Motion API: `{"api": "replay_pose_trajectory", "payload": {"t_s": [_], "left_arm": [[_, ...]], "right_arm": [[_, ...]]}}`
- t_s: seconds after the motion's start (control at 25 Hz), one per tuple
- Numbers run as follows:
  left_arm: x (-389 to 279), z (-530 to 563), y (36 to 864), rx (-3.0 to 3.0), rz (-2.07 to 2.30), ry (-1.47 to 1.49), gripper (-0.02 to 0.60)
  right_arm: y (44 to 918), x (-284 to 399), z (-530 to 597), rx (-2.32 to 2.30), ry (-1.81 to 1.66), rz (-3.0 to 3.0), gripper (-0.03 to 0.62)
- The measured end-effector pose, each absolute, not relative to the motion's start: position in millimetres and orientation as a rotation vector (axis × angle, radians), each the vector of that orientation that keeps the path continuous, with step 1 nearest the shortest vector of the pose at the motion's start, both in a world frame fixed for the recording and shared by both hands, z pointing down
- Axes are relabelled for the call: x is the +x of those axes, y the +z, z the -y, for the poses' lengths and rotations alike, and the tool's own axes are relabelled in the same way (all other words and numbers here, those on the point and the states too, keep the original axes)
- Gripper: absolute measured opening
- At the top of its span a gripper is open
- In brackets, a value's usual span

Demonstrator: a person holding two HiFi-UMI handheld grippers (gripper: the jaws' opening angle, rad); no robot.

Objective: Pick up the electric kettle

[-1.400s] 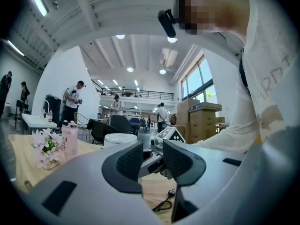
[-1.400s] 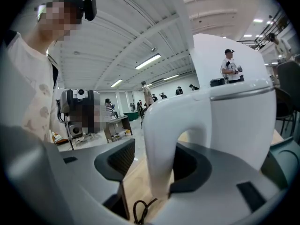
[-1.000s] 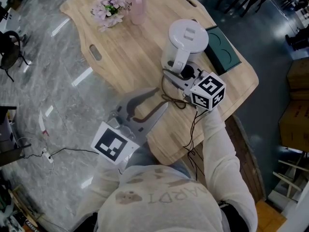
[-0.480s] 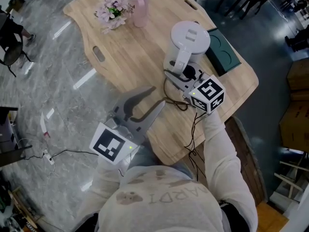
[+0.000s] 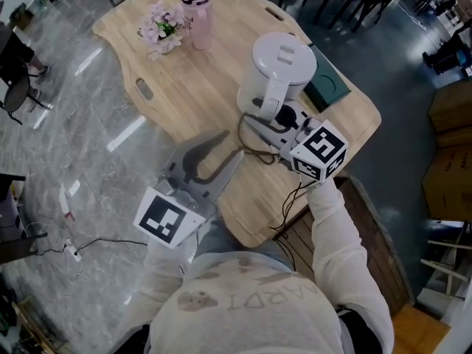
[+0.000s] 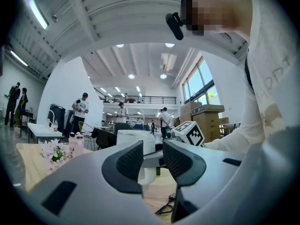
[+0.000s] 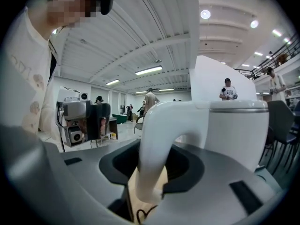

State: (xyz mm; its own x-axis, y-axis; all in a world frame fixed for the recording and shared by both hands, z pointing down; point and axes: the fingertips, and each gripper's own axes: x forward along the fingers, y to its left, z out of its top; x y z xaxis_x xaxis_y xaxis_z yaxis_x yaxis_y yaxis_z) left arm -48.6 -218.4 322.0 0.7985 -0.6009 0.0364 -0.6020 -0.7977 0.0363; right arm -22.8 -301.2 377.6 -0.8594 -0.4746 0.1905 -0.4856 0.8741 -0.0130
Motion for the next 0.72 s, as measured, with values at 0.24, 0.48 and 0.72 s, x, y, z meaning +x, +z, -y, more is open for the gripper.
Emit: {"api": "replay_pose_trajectory", "payload": {"t_s": [0.24,0.48,0.72], "left_arm": [[-33,193,307,2.965,0.988,0.019,0.109],[-16,167,291,3.029,0.987,-0.023,0.109],[-3,140,277,3.066,0.996,-0.076,0.109]], "right_arm": [[338,-10,250,0.715,0.038,2.899,0.144],[309,4,196,0.680,0.011,2.923,0.144],[291,16,146,0.668,-0.040,2.926,0.147]]}}
